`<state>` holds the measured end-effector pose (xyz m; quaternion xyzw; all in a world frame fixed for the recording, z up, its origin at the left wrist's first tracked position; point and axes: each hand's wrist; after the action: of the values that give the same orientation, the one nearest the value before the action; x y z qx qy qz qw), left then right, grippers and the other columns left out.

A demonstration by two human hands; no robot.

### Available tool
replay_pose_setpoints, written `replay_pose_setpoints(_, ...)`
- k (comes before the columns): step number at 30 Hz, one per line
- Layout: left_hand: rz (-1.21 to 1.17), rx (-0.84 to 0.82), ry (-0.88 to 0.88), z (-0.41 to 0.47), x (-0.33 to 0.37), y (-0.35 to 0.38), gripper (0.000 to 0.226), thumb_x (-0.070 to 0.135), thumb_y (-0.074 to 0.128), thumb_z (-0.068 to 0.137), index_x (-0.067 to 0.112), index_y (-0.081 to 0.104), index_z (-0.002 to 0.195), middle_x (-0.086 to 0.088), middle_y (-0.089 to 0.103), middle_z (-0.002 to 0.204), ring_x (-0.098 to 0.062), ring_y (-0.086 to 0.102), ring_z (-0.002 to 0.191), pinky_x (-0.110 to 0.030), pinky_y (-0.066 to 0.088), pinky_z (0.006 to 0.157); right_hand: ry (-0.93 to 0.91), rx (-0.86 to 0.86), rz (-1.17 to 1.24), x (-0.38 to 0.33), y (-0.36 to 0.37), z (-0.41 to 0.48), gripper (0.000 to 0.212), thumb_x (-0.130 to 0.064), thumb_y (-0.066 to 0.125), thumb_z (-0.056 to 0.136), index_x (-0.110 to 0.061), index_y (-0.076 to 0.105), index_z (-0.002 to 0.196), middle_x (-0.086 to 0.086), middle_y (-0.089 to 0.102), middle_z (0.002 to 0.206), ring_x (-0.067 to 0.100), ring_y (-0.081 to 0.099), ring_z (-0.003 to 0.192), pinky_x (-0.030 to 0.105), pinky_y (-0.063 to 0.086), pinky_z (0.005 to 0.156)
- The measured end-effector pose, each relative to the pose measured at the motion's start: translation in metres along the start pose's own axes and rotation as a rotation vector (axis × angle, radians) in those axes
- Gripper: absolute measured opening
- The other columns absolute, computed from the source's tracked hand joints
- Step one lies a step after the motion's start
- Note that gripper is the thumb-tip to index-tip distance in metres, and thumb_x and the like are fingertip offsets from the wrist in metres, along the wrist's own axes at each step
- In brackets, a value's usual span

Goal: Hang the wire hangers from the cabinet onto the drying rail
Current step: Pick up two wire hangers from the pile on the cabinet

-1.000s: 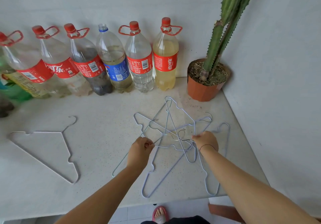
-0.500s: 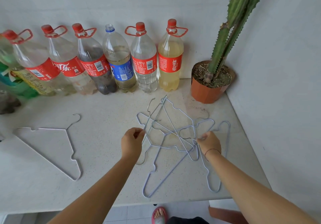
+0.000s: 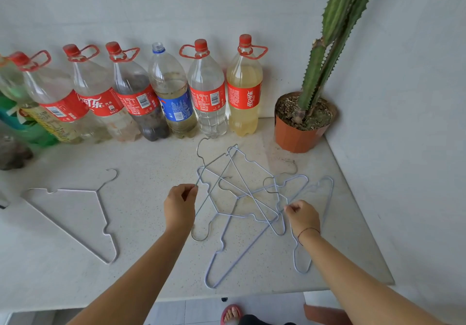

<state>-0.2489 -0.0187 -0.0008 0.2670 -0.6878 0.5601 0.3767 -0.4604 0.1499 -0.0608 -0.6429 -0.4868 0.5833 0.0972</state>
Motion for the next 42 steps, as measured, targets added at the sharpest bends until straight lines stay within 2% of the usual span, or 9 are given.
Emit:
replay_pose_setpoints(6,-0.012,0.018,0.061,-0.011,0.002,-0.013,0.010,0.015,0.057,0.091,0.012,0.066,0.088,-0.003,0.061,0.091,-0.012,0.055,0.077,-0.012,0.038,0.063,-0.073,-0.007,0.135,-0.018,0.000,-0.004,0.011,-0.018,0.058,0.084,-0.010,0.063,0.079,0.004,0.065,0.075,0.022,0.058,0.073,0.027,0.041,0.062)
replay_pose_setpoints(9,-0.051,0.005,0.048,-0.021,0.001,-0.015,0.010,0.014,0.057,0.091,0.017,0.062,0.083,-0.004,0.062,0.091,-0.007,0.057,0.072,-0.011,0.040,0.060,-0.165,-0.023,0.173,-0.036,0.002,-0.014,0.012,-0.016,0.057,0.085,-0.013,0.059,0.073,0.004,0.066,0.072,0.019,0.056,0.066,0.025,0.040,0.057)
replay_pose_setpoints(13,-0.103,0.017,0.006,-0.030,-0.001,-0.015,0.020,0.013,0.056,0.091,0.025,0.057,0.075,-0.010,0.063,0.089,-0.015,0.060,0.066,-0.014,0.042,0.051,-0.299,-0.003,0.243,-0.057,0.006,-0.033,0.009,-0.014,0.056,0.085,-0.010,0.059,0.077,0.004,0.064,0.071,0.019,0.055,0.064,0.028,0.043,0.059)
replay_pose_setpoints(17,-0.058,0.045,0.000,-0.036,-0.008,-0.016,0.018,0.009,0.057,0.089,0.022,0.058,0.077,-0.008,0.062,0.090,-0.021,0.060,0.076,-0.016,0.040,0.060,-0.429,-0.026,0.291,-0.072,0.010,-0.049,0.014,-0.013,0.057,0.087,-0.014,0.055,0.074,-0.003,0.056,0.063,0.011,0.049,0.058,0.019,0.038,0.055)
replay_pose_setpoints(24,-0.087,0.070,-0.117,-0.040,-0.016,-0.015,0.007,0.016,0.056,0.091,0.016,0.063,0.088,-0.007,0.063,0.094,-0.016,0.061,0.070,-0.020,0.042,0.057,-0.544,-0.153,0.323,-0.082,0.022,-0.063,0.012,-0.011,0.053,0.089,-0.016,0.053,0.077,0.001,0.060,0.066,0.014,0.053,0.062,0.022,0.042,0.058)
replay_pose_setpoints(28,-0.114,0.111,-0.152,-0.040,-0.014,-0.015,0.008,0.016,0.055,0.092,0.015,0.062,0.089,-0.007,0.064,0.093,-0.010,0.058,0.065,-0.018,0.039,0.055,-0.548,-0.171,0.294,-0.079,0.025,-0.066,0.013,-0.013,0.052,0.090,-0.015,0.051,0.077,-0.004,0.058,0.064,0.013,0.053,0.061,0.024,0.043,0.059)
replay_pose_setpoints(33,-0.119,0.125,-0.135,-0.037,-0.014,-0.016,0.008,0.018,0.056,0.091,0.016,0.063,0.088,-0.007,0.065,0.091,-0.019,0.060,0.074,-0.023,0.043,0.062,-0.520,-0.166,0.251,-0.070,0.025,-0.067,0.015,-0.012,0.053,0.089,-0.013,0.052,0.074,0.000,0.059,0.062,0.022,0.057,0.062,0.022,0.042,0.054)
replay_pose_setpoints(36,-0.106,0.119,-0.107,-0.037,-0.012,-0.016,0.008,0.019,0.056,0.091,0.018,0.062,0.086,-0.004,0.064,0.090,-0.020,0.061,0.078,-0.024,0.043,0.062,-0.508,-0.168,0.221,-0.072,0.027,-0.065,0.016,-0.012,0.054,0.089,-0.014,0.050,0.074,-0.006,0.054,0.059,0.012,0.049,0.055,0.015,0.037,0.051)
replay_pose_setpoints(42,-0.115,0.143,-0.087,-0.039,-0.007,-0.020,0.008,0.016,0.056,0.091,0.015,0.063,0.086,-0.006,0.063,0.090,-0.022,0.060,0.077,-0.026,0.044,0.063,-0.444,-0.087,0.284,-0.086,0.029,-0.055,0.013,-0.013,0.053,0.089,-0.008,0.054,0.076,0.008,0.063,0.065,0.020,0.049,0.055,0.032,0.040,0.053)
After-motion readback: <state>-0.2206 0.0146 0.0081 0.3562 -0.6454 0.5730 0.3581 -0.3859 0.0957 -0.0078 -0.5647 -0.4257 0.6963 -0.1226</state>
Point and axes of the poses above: each hand's wrist, its own z-axis towards the middle knuckle, its own y-axis out of the palm, x = y × z
